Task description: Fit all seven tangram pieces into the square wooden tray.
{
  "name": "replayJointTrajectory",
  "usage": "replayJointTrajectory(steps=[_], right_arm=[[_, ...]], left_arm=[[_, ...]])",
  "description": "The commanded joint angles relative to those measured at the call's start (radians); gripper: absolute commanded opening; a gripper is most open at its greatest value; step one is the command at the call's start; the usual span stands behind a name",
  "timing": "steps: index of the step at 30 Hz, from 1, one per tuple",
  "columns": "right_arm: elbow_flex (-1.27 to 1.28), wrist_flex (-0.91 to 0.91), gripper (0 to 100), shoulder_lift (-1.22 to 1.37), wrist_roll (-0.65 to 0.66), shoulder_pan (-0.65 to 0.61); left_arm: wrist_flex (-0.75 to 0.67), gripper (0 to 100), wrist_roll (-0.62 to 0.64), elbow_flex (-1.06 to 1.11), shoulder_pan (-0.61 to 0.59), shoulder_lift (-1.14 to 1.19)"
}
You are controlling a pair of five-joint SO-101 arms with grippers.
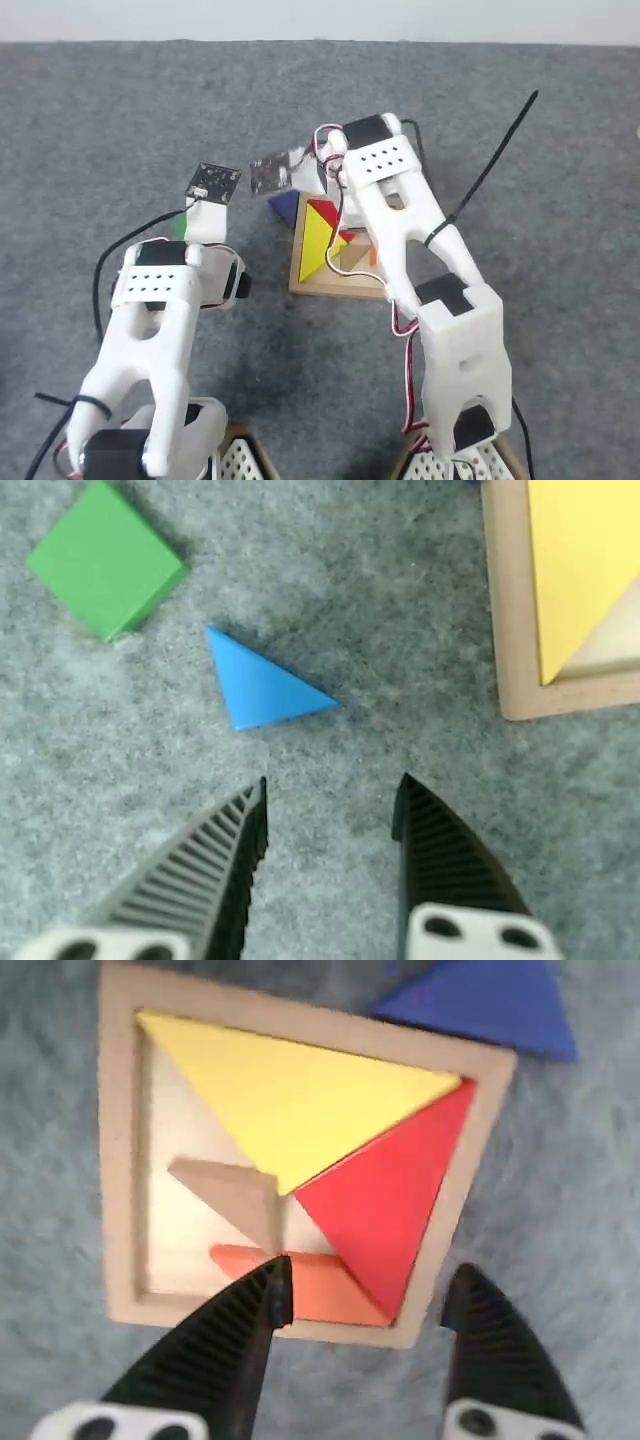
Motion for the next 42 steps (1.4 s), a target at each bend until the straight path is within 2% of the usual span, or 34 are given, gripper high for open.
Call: replayJointTrajectory(steps=[1,4,8,13,16,19,23,30,34,42], right_arm=[[-0.040,0.036,13.2,-0.125,-0.147,0.005],[0.028,0.033,13.3,-0.219,-0.219,0.005],[0.232,-0.027,21.2,-0.374,-0.311,-0.001],[0.661,-0.358,22.7,-0.545,-0.514,-0.002],[0.861,-0.572,22.7,-0.564,-0.634,-0.035],[0.954,-0.717,22.7,-0.529,-0.735,-0.071],[0.959,-0.809,22.7,-0.461,-0.853,-0.071],[0.964,-0.809,22.7,-0.441,-0.853,-0.056],[0.945,-0.782,22.7,-0.443,-0.798,-0.024],[0.896,-0.711,22.7,-0.499,-0.799,-0.019]], left_arm=[[-0.025,20,0.000,-0.008,0.003,-0.037],[-0.025,20,0.000,-0.008,0.003,-0.037],[-0.026,20,0.000,-0.008,0.003,-0.037],[-0.026,20,0.000,-0.007,0.003,-0.037],[-0.026,20,0.000,-0.007,0.003,-0.037],[-0.026,20,0.000,-0.007,0.003,-0.037],[-0.026,20,0.000,-0.007,0.003,-0.037],[-0.026,20,0.000,-0.005,0.003,-0.037],[-0.026,20,0.000,-0.005,0.003,-0.037],[-0.054,20,0.000,0.030,0.071,-0.035]])
